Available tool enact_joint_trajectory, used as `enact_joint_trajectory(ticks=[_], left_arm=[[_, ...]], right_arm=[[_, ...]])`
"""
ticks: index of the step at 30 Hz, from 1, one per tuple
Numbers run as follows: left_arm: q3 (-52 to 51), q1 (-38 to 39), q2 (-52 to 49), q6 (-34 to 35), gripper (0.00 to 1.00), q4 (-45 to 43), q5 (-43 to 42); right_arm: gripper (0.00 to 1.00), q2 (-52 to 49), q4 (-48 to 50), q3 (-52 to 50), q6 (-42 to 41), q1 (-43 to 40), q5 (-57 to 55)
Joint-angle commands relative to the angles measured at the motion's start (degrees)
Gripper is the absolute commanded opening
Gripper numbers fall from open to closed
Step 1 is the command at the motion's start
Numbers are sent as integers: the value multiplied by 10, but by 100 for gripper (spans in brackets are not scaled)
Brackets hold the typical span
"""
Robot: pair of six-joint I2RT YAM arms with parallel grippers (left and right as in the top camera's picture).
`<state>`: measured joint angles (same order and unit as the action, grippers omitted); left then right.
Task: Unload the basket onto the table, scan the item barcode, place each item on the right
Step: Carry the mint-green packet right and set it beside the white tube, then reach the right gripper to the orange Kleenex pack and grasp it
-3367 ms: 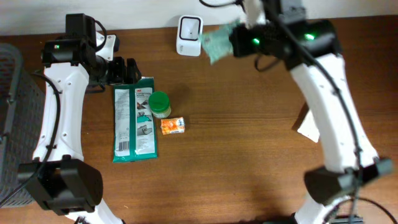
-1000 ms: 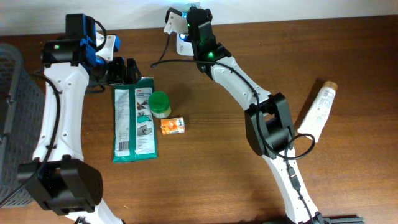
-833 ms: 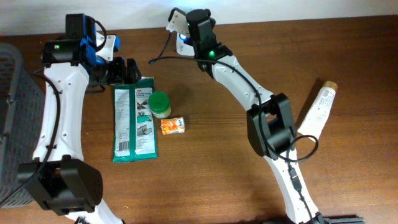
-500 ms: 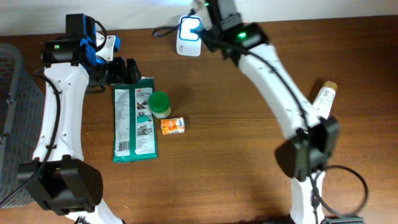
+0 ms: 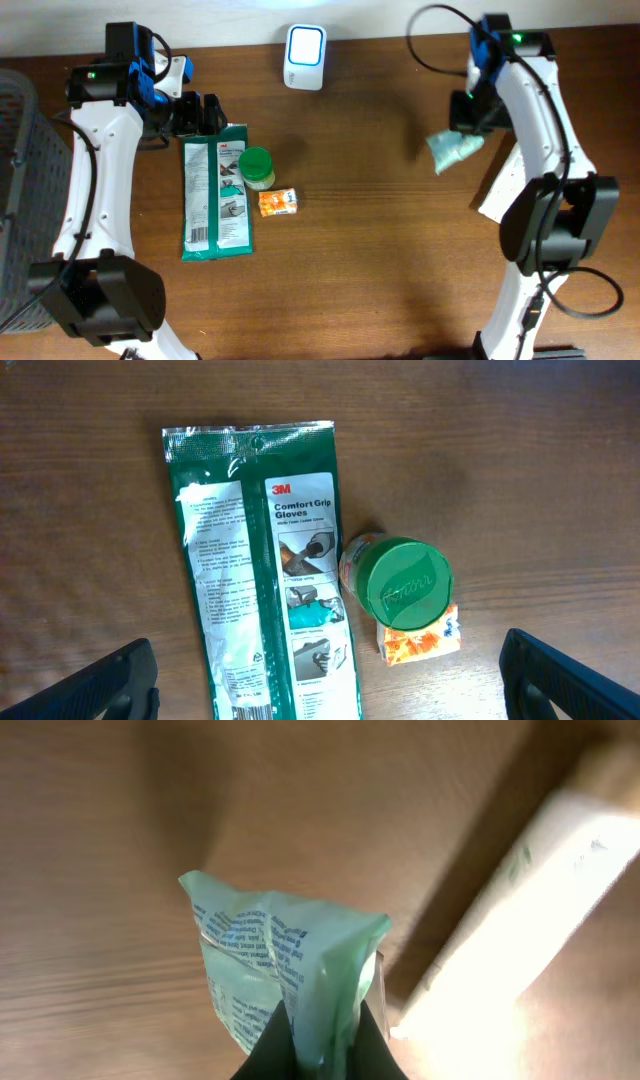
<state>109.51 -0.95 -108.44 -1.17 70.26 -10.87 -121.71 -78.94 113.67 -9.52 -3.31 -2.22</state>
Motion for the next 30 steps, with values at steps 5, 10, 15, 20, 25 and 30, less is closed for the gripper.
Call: enact_joint_trajectory(ticks=[5, 10, 15, 20, 25, 30], left_arm=[[3, -3, -3, -10, 99, -1, -2], [3, -3, -3, -10, 99, -1, -2], [3, -3, -3, -11, 99, -1, -2], [3, -3, -3, -10, 99, -1, -2], [3, -3, -3, -10, 99, -1, -2], [3, -3, -3, -10, 99, -1, -2]], right_arm=[[34, -7, 40, -90, -20, -74, 48], [54, -5, 4, -50, 2, -80, 53], [55, -5, -23, 10, 60, -32, 193], [63, -6, 23, -8, 61, 63, 270], [76, -6, 113, -85, -39, 177, 277], [59, -6, 264, -184, -105, 258, 278]])
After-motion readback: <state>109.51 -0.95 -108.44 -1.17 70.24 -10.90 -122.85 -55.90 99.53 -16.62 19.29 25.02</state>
